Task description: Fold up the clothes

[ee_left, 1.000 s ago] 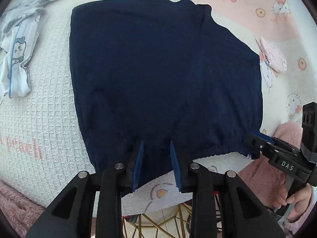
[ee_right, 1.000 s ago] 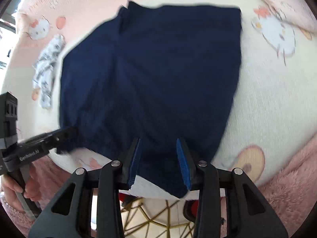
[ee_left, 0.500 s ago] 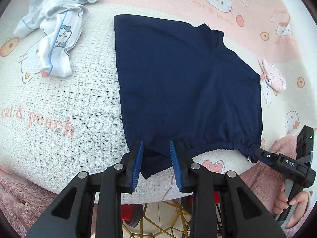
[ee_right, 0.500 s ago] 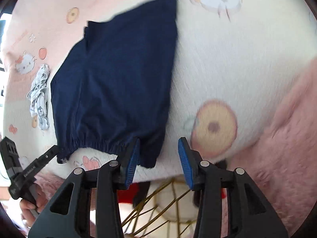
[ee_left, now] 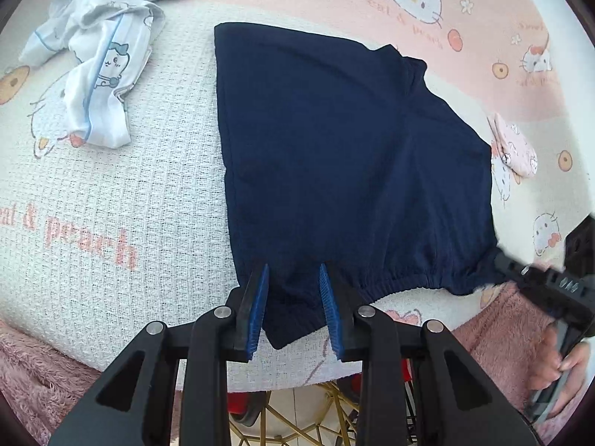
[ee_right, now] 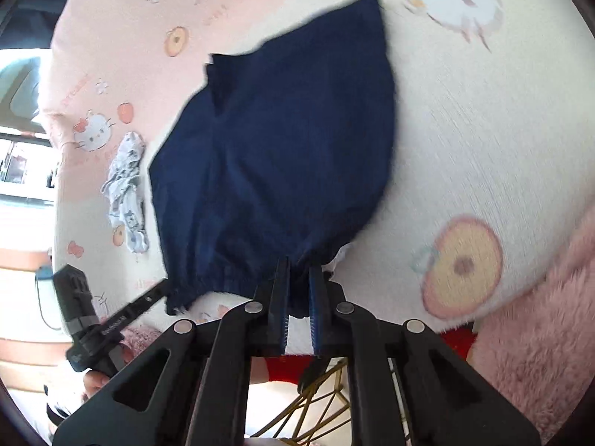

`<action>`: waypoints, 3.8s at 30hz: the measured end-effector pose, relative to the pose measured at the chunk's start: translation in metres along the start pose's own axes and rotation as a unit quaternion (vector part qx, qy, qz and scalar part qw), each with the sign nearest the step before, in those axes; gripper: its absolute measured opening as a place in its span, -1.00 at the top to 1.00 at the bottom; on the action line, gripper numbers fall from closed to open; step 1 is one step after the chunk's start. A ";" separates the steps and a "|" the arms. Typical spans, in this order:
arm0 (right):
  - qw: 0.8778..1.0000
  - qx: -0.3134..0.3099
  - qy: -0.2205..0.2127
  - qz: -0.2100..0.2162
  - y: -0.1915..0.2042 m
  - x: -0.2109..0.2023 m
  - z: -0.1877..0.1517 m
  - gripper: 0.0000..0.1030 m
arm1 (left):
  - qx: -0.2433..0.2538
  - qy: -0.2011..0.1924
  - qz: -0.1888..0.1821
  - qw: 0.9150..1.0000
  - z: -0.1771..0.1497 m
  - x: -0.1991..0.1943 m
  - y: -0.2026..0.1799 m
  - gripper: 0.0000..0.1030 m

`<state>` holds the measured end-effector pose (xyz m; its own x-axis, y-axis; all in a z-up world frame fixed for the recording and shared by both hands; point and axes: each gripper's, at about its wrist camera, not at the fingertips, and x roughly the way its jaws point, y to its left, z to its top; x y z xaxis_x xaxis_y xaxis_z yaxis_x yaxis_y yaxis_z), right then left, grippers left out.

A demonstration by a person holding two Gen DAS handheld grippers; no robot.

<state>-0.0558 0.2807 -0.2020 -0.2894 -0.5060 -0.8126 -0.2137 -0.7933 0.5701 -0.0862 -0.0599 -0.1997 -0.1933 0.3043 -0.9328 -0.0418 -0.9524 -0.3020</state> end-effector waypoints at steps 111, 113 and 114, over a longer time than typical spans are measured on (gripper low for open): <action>0.943 -0.296 -0.036 -0.147 0.080 0.064 -0.034 0.16 | -0.015 -0.047 -0.135 0.990 0.006 0.003 0.005 0.79; 0.940 -0.305 -0.047 -0.145 0.085 0.061 -0.035 0.16 | -0.023 -0.045 -0.131 0.990 0.003 0.003 0.008 0.79; 0.939 -0.309 -0.053 -0.143 0.087 0.059 -0.035 0.16 | -0.024 -0.044 -0.125 0.991 0.002 0.002 0.010 0.79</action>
<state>-0.0589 0.1698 -0.2042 -0.4004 -0.2317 -0.8866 0.2753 -0.9532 0.1248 -0.0894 -0.0683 -0.2043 -0.2667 0.5265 -0.8073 -0.0525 -0.8443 -0.5333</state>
